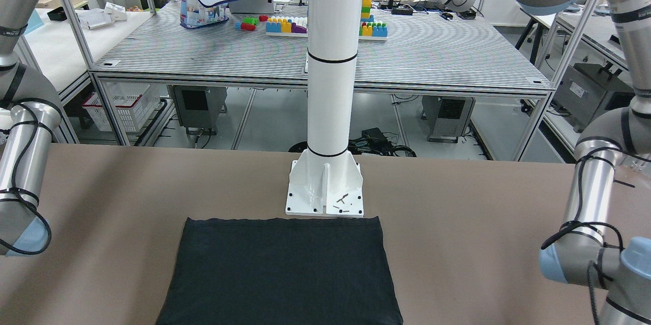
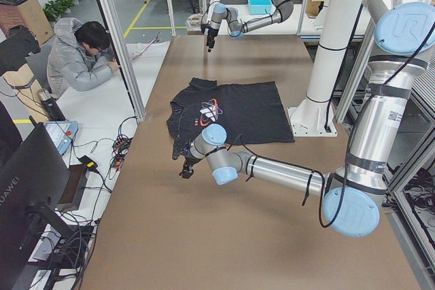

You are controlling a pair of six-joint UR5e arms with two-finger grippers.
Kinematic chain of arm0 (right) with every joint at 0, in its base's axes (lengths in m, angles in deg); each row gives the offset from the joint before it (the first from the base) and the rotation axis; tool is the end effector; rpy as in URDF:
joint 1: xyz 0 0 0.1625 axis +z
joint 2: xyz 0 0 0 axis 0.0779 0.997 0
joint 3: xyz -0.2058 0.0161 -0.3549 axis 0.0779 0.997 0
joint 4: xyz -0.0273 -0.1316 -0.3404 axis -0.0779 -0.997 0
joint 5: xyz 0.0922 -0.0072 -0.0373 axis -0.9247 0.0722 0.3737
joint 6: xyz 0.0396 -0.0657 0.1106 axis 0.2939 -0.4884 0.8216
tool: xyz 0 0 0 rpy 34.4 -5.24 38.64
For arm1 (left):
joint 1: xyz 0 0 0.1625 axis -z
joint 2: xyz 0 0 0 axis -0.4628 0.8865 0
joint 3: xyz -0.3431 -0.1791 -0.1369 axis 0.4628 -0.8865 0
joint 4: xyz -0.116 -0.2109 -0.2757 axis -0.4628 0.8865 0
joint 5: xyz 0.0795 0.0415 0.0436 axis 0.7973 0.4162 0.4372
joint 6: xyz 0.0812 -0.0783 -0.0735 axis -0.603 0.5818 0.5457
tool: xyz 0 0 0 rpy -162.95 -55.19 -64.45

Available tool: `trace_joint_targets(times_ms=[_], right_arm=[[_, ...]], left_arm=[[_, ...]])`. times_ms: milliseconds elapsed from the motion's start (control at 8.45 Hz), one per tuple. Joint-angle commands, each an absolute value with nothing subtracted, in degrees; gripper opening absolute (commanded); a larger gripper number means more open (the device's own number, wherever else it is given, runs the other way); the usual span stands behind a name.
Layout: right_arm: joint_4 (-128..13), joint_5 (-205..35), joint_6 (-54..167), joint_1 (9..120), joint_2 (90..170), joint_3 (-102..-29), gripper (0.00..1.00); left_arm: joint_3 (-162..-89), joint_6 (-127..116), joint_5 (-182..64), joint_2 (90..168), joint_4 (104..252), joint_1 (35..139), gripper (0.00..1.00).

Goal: Fold clothes
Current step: 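Move both grippers in toward the shirt's two sleeves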

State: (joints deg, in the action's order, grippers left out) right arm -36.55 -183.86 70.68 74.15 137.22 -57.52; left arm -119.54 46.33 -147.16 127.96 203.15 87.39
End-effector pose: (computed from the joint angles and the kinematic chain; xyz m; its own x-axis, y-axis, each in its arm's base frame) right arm -0.1417 -0.5643 0.5381 0.7153 -0.1759 0.6763 -0.1259 0.9195 0.3723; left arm 0.2352 -0.5789 0.4361 0.4619 -0.0409 -0.8860 0.5173 0.8239 0.2316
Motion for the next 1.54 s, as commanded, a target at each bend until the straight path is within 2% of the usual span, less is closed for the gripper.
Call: trace_joint_targets(times_ms=[0, 237, 828, 1065, 1419], right_arm=[[-29.87, -180.68, 79.17, 68.64, 131.81, -51.17, 0.94], [-29.78, -177.14, 79.53, 67.31, 128.73, -47.83, 0.94], [-28.47, -175.92, 85.5, 63.98, 125.83, -45.36, 0.94], [-23.73, -174.15, 89.1, 62.22, 125.82, -42.56, 0.94], [-23.01, -170.47, 92.35, 59.76, 125.65, -42.1, 0.94]], left_arm=[[-119.67, 49.5, -144.76, 129.78, 202.92, 85.31, 1.0], [-119.58, 49.68, -144.76, 129.96, 202.83, 85.14, 1.0], [-119.76, 49.86, -144.67, 130.22, 202.83, 85.05, 1.0], [-119.58, 49.77, -144.67, 130.31, 202.74, 85.05, 1.0], [-119.32, 49.77, -143.79, 130.66, 202.74, 84.61, 1.0]])
